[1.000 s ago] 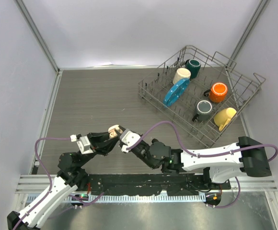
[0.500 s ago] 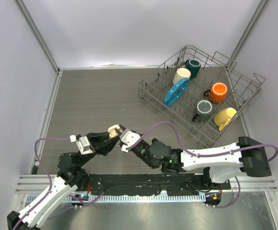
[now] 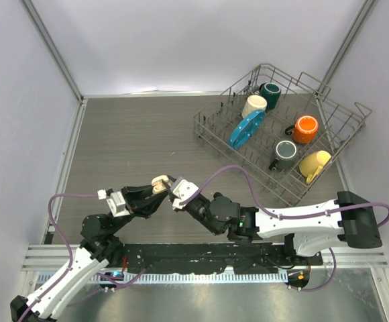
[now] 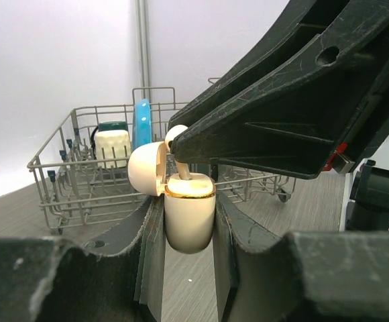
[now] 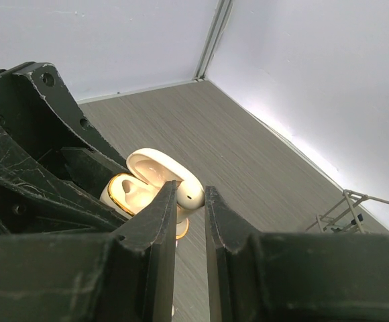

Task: Insert the wireless bluetooth earbuds into the charging case
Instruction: Place the earbud in the charging case.

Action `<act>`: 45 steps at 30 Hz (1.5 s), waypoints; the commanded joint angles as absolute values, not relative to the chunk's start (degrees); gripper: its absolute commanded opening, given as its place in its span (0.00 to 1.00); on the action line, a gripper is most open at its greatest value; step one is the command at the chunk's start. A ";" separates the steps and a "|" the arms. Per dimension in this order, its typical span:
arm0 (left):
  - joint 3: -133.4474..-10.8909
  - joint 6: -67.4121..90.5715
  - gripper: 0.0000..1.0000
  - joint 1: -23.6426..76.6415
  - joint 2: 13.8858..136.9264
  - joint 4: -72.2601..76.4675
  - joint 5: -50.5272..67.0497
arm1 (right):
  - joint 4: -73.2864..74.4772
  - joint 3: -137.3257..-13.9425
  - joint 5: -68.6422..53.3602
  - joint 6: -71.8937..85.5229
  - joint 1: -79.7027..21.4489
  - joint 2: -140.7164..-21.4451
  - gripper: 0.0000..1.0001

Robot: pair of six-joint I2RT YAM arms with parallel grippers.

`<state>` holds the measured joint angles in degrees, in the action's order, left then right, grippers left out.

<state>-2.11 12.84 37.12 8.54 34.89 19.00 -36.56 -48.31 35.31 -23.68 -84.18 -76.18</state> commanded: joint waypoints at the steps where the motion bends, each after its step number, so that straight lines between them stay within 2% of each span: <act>1: -0.35 11.95 0.00 37.09 6.86 40.96 14.77 | -33.40 -48.51 33.75 -21.01 -84.46 -74.62 0.06; 7: 1.23 12.04 0.00 37.09 5.80 40.52 13.28 | -33.49 -48.78 32.61 -19.78 -84.46 -74.53 0.11; 18: 1.50 12.48 0.00 37.09 6.33 40.78 12.74 | -34.28 -49.39 30.76 -18.55 -84.55 -74.88 0.15; 22: 1.84 12.66 0.00 37.09 6.33 40.96 12.83 | -34.98 -49.48 30.59 -18.19 -84.46 -74.79 0.23; 24: 1.93 12.74 0.00 37.09 6.33 41.13 12.92 | -35.42 -49.75 31.02 -17.50 -84.46 -74.62 0.30; 28: 2.11 12.74 0.00 37.09 6.33 41.40 13.01 | -37.17 -49.66 32.60 -15.39 -84.46 -74.44 0.58; 31: 2.20 12.75 0.00 37.09 6.24 41.31 13.10 | -37.44 -50.10 34.10 -13.36 -84.46 -73.92 0.72; 33: 2.20 12.83 0.00 37.09 6.24 41.31 13.18 | -37.18 -50.97 35.24 -11.79 -84.11 -73.39 0.77; 39: 2.29 12.74 0.00 37.09 6.15 41.22 13.18 | -32.35 -53.26 35.86 -2.57 -81.74 -70.14 0.81; 42: 2.46 12.57 0.00 37.09 6.06 41.13 13.18 | -25.60 -54.49 31.75 10.33 -76.92 -66.54 0.82; 45: 2.55 12.04 0.00 37.09 5.98 41.22 13.45 | -18.29 -54.23 20.15 25.02 -67.61 -62.85 0.84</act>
<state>-1.89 13.04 37.32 6.59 37.60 13.96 -24.97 -51.40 29.82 4.23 -75.79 -68.51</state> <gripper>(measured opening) 0.319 0.822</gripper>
